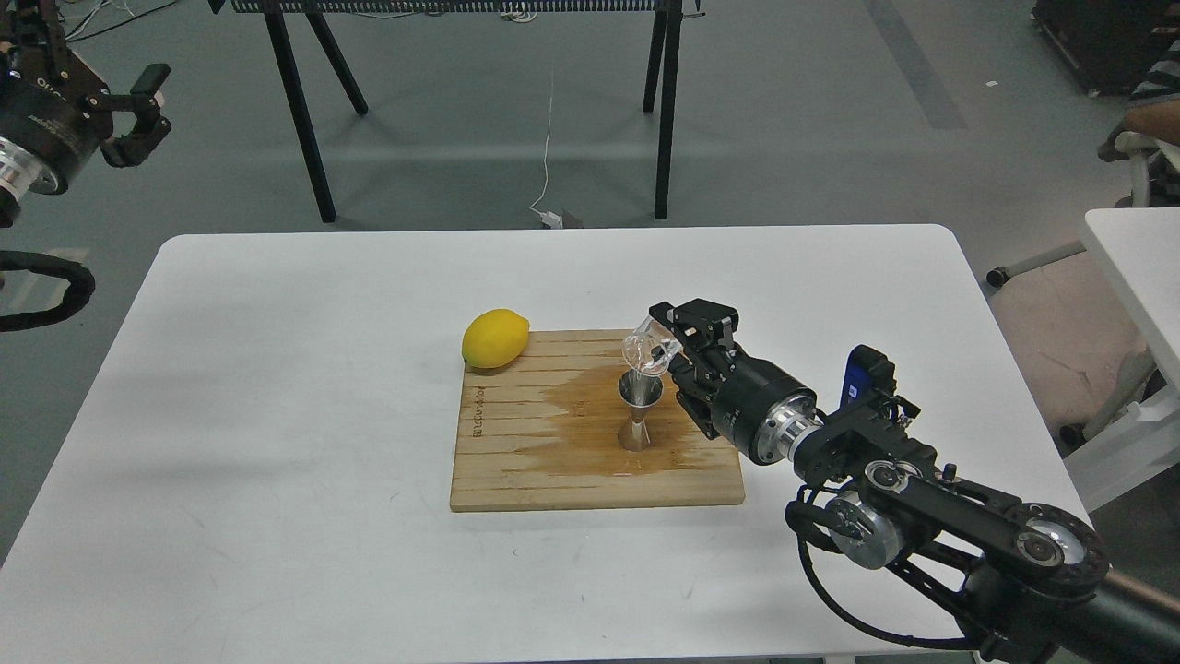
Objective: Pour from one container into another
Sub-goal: 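Tilt the glass cup with the right gripper to pour into the jigger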
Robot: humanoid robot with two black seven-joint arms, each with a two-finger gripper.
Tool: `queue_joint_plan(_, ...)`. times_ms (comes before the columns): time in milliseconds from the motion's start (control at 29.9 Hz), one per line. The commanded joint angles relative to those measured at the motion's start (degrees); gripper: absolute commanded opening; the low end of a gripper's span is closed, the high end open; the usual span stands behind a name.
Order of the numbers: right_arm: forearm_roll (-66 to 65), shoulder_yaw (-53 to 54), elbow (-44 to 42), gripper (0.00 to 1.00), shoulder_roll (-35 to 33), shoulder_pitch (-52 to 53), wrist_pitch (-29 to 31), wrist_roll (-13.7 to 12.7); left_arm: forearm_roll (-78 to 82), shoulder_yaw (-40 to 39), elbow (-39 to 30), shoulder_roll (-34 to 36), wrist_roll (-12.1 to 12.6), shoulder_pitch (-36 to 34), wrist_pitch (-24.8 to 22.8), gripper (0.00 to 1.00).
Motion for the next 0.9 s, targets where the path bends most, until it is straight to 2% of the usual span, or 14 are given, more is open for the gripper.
queue_joint_plan(0, -0.22, 0.04, -0.47, 0.23, 0.08, 0.09, -0.10, 0.09, 0.00, 0.00, 0.00, 0.00, 0.00, 0.00, 0.00, 0.99)
queue_joint_plan(669, -2.33, -0.14, -1.26, 0.23, 0.17, 0.44, -0.10, 0.10, 0.00, -0.09, 0.00, 0.00, -0.09, 0.00, 0.00, 0.99)
queue_joint_plan(870, -2.33, -3.13, -1.35, 0.23, 0.09, 2.20, -0.10, 0.18, 0.00, -0.17, 0.00, 0.09, -0.09, 0.00, 0.09, 0.99)
